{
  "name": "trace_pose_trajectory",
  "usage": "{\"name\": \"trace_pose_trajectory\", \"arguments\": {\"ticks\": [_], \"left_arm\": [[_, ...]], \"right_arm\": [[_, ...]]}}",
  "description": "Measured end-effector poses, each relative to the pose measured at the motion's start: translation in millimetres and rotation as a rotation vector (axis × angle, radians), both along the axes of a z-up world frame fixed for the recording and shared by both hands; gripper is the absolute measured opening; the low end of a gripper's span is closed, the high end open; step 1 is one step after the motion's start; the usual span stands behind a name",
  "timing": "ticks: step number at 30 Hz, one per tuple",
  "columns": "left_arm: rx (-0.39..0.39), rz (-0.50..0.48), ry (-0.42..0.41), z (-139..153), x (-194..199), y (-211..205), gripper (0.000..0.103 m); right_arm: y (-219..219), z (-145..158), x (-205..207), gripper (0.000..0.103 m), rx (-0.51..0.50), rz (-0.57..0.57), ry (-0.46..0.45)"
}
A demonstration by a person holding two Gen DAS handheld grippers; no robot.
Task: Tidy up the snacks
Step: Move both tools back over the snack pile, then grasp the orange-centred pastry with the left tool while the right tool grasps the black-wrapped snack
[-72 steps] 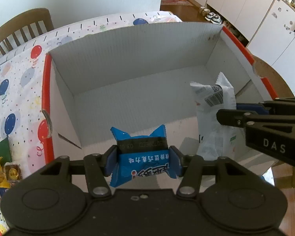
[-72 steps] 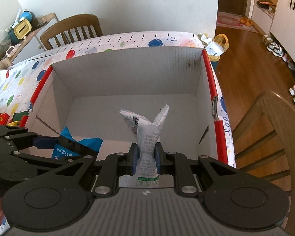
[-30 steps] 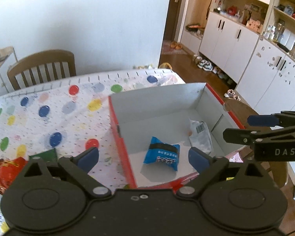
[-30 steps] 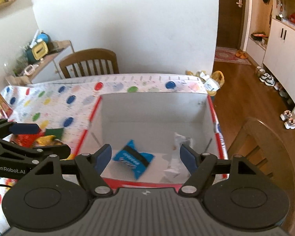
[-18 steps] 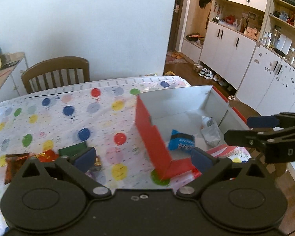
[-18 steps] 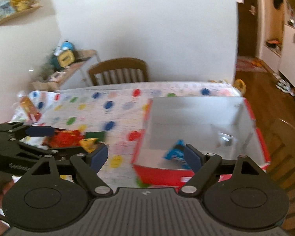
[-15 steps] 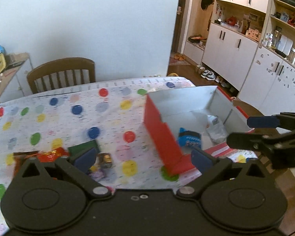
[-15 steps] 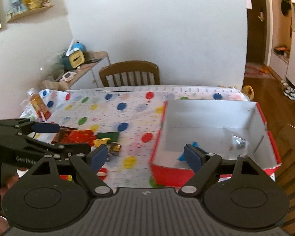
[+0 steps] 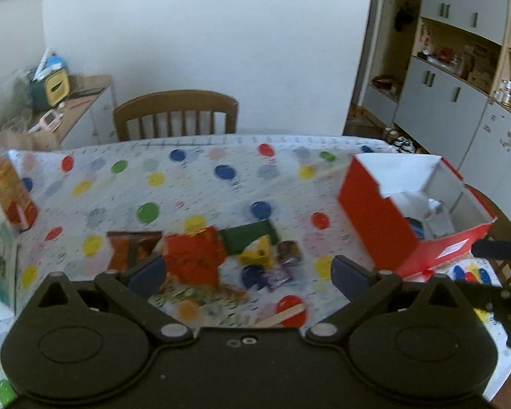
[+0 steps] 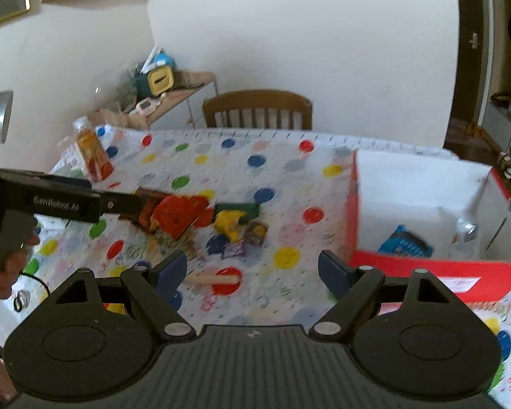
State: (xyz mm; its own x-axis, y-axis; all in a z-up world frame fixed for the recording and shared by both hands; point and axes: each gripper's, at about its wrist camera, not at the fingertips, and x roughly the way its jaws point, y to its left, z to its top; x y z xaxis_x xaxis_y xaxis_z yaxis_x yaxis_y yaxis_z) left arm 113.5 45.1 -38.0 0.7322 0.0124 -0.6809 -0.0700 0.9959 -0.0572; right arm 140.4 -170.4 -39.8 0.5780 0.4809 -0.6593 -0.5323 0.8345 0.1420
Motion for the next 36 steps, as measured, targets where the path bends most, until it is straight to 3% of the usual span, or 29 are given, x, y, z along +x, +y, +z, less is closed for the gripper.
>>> {"name": "trace_pose_trajectory", "arguments": {"ticks": [5,18,22,28,30,36], "left_arm": [[-0.006,0.022,0.043,-19.9,-4.1,17.3,0.102],[-0.096,0.196,0.169,-64.3,16.8,78.4,0.101],[-0.121,0.211,0.204,-76.6,33.5,79.3,0.097],[-0.165,0.22,0.283,-104.2,55.8,76.4,0.083],[-0.172,0.224,0.297,-111.3,59.2,77.3,0.082],[-0.216,0.22,0.334,-124.1,65.9,81.6,0.078]], "right_arm": [[27.0,-16.5,-7.6,0.084,-0.031,0.06,0.045],[96.1,-62.2,-11.1,0.084,-0.114,0.2,0.136],[115.0,-74.4,-8.0,0.084,-0.119,0.239,0.159],[139.0,-90.7,-6.3,0.084,-0.147,0.297,0.173],[144.5,-97.6,-5.8,0.078,-0.162,0.312,0.18],[158.8,-116.2,-7.1,0.073,-0.21,0.362,0.192]]}}
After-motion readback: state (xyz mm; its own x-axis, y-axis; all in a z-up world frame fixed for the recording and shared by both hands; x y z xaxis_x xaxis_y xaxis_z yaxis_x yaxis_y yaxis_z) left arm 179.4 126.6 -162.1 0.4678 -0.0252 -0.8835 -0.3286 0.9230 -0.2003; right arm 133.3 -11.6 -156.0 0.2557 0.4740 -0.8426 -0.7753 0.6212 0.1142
